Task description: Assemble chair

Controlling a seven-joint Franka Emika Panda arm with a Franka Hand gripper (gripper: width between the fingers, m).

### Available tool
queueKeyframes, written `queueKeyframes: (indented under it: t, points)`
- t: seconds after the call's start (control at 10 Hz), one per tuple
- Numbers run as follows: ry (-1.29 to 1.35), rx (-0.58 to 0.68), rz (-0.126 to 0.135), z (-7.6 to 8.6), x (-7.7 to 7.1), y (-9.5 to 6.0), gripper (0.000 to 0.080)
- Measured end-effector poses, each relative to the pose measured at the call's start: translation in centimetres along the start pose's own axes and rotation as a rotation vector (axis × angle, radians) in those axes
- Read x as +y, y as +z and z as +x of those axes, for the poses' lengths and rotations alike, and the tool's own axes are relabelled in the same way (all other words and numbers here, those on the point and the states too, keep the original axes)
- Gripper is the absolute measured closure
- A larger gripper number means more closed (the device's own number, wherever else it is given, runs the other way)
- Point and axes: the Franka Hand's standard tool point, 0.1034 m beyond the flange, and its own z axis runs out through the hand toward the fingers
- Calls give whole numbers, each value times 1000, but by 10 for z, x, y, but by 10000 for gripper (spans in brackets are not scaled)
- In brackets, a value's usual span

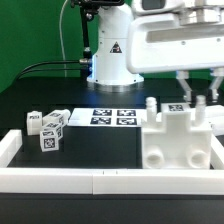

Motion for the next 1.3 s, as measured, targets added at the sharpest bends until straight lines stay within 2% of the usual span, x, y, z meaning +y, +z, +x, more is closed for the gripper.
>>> queueKeyframes:
  t: [0.2, 0.6, 0.8, 1.1, 1.2, 1.3]
  points:
    - [-17, 18, 5, -6, -12, 10, 682]
    - [-12, 10, 3, -10, -13, 15, 682]
    - [-14, 10, 5, -13, -20, 22, 682]
    - [-15, 13, 5, -12, -18, 21, 682]
    - [-15, 10, 4, -12, -18, 21, 483]
    - [-16, -57, -7, -11, -12, 15, 348]
